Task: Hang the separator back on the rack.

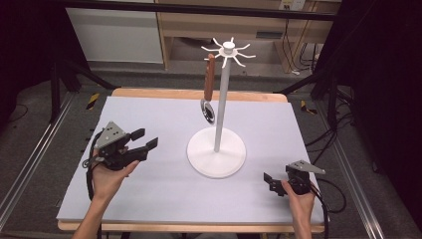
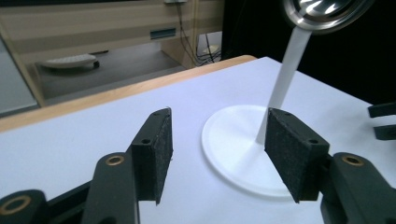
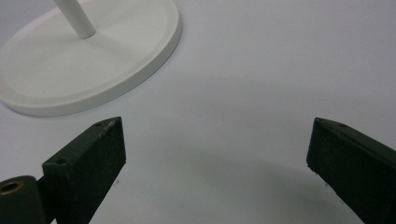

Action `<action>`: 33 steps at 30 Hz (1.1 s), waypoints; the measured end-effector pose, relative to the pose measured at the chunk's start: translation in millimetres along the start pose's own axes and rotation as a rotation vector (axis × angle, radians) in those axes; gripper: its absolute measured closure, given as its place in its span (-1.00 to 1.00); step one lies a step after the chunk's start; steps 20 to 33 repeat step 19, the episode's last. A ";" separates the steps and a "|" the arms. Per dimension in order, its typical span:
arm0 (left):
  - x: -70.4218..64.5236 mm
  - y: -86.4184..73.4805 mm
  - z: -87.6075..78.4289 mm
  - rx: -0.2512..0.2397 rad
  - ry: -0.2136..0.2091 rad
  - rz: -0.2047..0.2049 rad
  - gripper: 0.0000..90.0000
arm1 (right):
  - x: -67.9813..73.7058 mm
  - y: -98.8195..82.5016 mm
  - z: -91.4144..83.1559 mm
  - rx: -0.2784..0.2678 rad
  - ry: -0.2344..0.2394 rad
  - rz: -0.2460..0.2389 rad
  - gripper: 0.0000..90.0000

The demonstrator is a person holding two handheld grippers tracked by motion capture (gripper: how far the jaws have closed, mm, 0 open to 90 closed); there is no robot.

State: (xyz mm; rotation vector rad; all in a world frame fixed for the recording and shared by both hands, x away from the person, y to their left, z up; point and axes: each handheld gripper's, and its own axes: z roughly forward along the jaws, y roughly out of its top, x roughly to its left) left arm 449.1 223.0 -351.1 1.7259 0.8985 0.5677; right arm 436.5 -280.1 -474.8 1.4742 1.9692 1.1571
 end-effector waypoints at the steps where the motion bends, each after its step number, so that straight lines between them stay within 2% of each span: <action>1: 4.8 -9.1 -0.4 -0.006 0.005 -0.022 -0.08 | 0.0 0.0 0.0 0.000 0.000 0.000 -0.89; 2: 8.4 -16.3 -0.3 0.000 0.010 -0.034 -0.09 | 0.1 -0.2 0.6 0.001 0.002 -0.001 -0.89; 3: 14.5 -28.5 0.3 0.024 0.041 -0.035 -0.11 | 0.4 -0.4 1.0 0.002 0.001 0.001 -0.89; 4: 14.5 -28.5 0.3 0.024 0.041 -0.035 -0.11 | 0.4 -0.4 1.0 0.002 0.001 0.001 -0.89; 5: 19.5 -36.6 0.1 0.040 0.061 -0.043 -0.11 | 0.5 -0.4 0.9 0.004 0.000 0.002 -0.89; 9: 35.8 -59.0 -5.3 0.056 0.108 -0.087 -0.14 | -1.6 -1.9 1.3 0.005 -0.011 0.001 -0.89; 10: 43.3 -69.9 -9.0 0.070 0.137 -0.107 -0.15 | -2.5 -3.6 1.7 0.016 -0.016 0.009 -0.89; 11: 43.3 -69.9 -9.0 0.070 0.137 -0.107 -0.16 | -2.5 -3.6 1.7 0.016 -0.016 0.009 -0.89; 12: 50.2 -79.9 -11.6 0.085 0.158 -0.126 -0.16 | -3.7 -5.1 1.6 0.029 -0.020 0.016 -0.89; 13: 50.2 -79.9 -11.6 0.085 0.158 -0.126 -0.16 | -3.7 -5.1 1.6 0.029 -0.020 0.016 -0.89; 16: 65.7 -99.9 -20.0 0.113 0.224 -0.167 -0.17 | -3.7 -5.4 1.3 0.034 -0.029 -0.002 -0.89; 19: 70.6 -104.6 -23.3 0.131 0.247 -0.176 -0.19 | -4.1 -4.8 1.5 0.030 -0.026 -0.003 -0.88; 33: 70.6 -104.6 -23.3 0.131 0.247 -0.176 -0.19 | -4.1 -4.8 1.5 0.030 -0.026 -0.003 -0.88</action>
